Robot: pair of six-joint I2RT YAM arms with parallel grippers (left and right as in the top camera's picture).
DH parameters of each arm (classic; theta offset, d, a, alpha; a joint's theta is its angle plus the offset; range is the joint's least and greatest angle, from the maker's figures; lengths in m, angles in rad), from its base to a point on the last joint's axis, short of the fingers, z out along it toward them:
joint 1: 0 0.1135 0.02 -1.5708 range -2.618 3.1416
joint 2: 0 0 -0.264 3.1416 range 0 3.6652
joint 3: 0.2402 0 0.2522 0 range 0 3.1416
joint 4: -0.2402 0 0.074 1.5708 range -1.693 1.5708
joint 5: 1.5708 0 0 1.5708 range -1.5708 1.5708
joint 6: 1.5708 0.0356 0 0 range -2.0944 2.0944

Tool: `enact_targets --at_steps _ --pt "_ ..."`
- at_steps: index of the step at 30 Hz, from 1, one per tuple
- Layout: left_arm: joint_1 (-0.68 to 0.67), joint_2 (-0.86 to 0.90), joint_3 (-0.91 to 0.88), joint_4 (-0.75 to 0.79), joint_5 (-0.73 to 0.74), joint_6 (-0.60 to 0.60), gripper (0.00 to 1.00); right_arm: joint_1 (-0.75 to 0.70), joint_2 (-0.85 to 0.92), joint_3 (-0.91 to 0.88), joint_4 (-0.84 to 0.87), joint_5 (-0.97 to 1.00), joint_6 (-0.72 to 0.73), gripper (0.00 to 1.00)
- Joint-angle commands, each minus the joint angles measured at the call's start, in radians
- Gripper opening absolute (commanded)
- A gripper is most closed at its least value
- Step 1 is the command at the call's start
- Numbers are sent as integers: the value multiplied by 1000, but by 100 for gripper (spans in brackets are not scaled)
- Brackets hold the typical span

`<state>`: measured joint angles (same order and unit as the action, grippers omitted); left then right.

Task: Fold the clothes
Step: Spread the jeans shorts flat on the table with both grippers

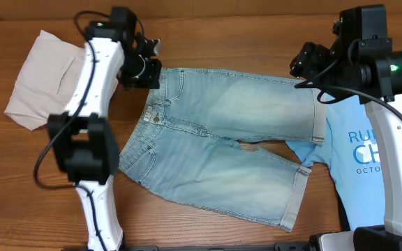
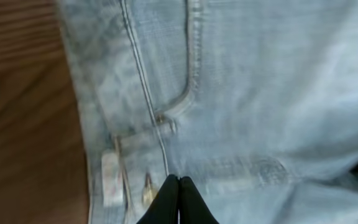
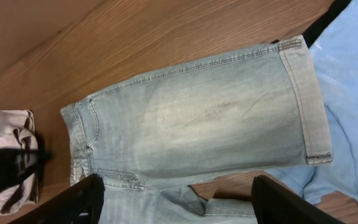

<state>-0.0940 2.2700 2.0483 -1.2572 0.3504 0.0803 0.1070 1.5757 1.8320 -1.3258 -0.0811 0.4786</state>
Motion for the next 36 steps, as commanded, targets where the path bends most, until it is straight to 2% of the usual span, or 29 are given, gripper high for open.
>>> enact_targets --at_steps 1,5,9,12,17,22,25,27,31,34,36 --pt "-10 82 0 27 43 -17 4 -2 -10 26 2 13 8 80" --pt "-9 161 0 78 10 -29 4 -2 -9 -8 11 35 8 82" --pt "20 208 0 80 -229 -187 4 -2 -8 -87 35 42 8 85" --pt "77 222 0 78 -301 -254 4 -2 -8 -171 71 42 3 85" --pt "212 221 4 101 -220 -288 4 -2 -8 -316 168 39 -7 86" --pt "289 221 13 83 -197 -301 4 -2 -8 -484 309 19 -7 85" --pt "316 220 49 69 -66 -261 4 -2 -8 -586 394 -32 -9 70" --pt "319 220 95 44 -2 -209 5 -2 -8 -641 440 -97 -35 67" --pt "300 220 278 -89 11 -126 8 -2 -8 -709 467 -170 -90 69" --pt "280 219 479 -204 -24 -110 9 0 -8 -739 446 -177 -91 69" --pt "274 219 635 -288 -40 -117 11 4 -8 -765 438 -185 -95 65"
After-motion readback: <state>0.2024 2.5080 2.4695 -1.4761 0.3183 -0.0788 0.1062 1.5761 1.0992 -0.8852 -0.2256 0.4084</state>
